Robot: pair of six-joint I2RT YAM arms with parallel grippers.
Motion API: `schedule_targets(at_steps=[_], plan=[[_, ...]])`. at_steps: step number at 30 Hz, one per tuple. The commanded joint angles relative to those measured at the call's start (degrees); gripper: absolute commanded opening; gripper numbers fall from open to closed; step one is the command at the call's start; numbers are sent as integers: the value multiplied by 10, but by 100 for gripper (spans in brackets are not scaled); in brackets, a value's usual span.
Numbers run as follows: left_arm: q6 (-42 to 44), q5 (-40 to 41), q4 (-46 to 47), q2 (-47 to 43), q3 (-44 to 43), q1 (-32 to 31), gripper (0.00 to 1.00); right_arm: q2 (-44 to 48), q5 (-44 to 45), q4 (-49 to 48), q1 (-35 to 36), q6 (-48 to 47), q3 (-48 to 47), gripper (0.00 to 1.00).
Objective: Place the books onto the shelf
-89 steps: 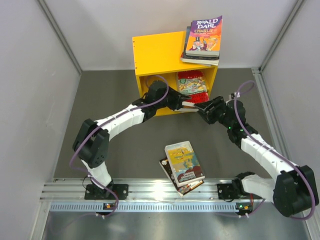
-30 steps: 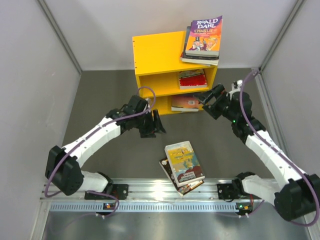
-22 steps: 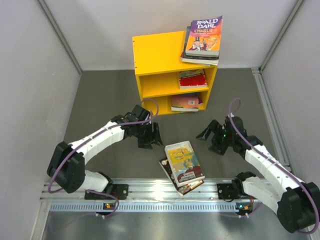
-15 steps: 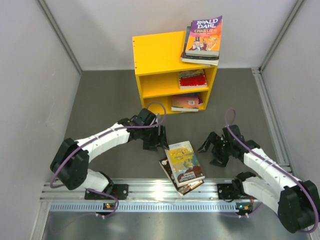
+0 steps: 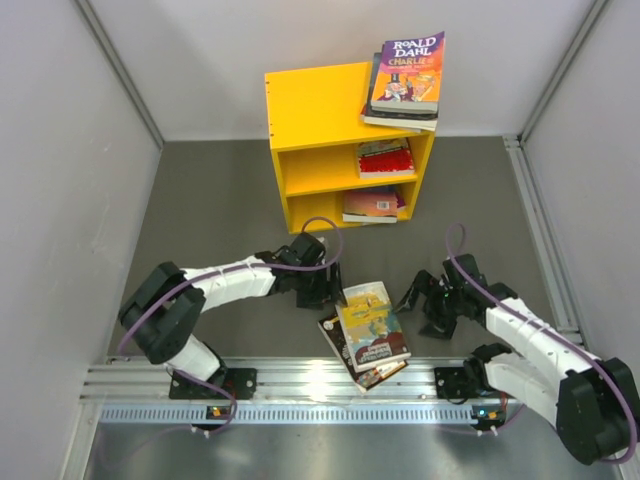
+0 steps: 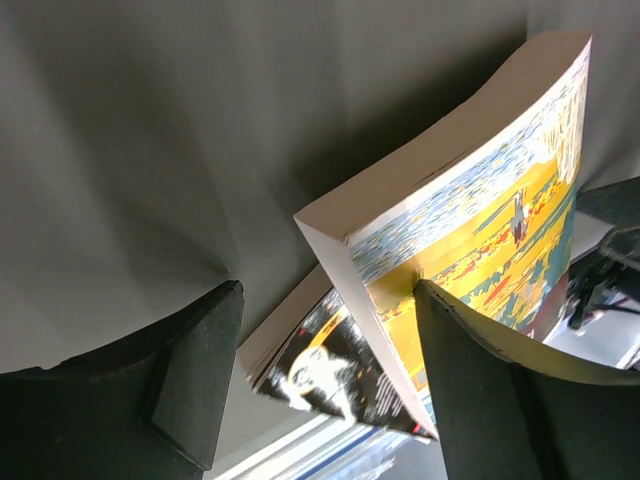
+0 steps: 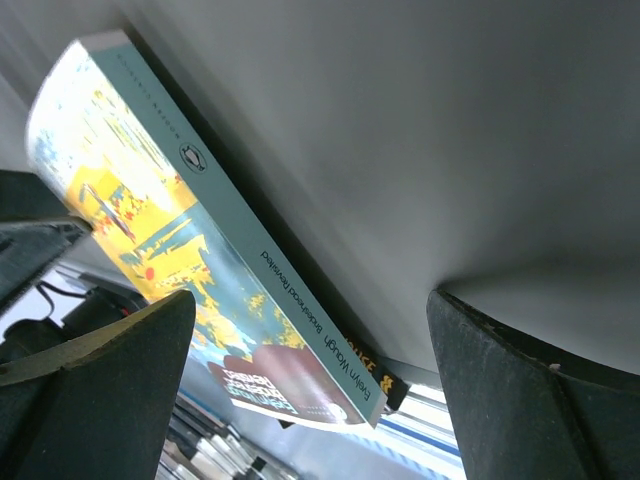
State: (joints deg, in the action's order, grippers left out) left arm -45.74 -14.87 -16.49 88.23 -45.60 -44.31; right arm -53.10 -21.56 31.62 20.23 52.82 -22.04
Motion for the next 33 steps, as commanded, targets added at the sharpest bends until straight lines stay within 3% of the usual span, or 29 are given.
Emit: schedule_targets(at_steps=[1,18,33], plan=[[-22,28,74,15,0,-5,74,-15,-6,-2,8,-26,-16,98],[-80,3,191,39,39,-11,64,-74,-28,-102,22,-4,42,97],[-107,-43,255,77,25,-23,43,-188,-22,-189,86,-1,5,96]])
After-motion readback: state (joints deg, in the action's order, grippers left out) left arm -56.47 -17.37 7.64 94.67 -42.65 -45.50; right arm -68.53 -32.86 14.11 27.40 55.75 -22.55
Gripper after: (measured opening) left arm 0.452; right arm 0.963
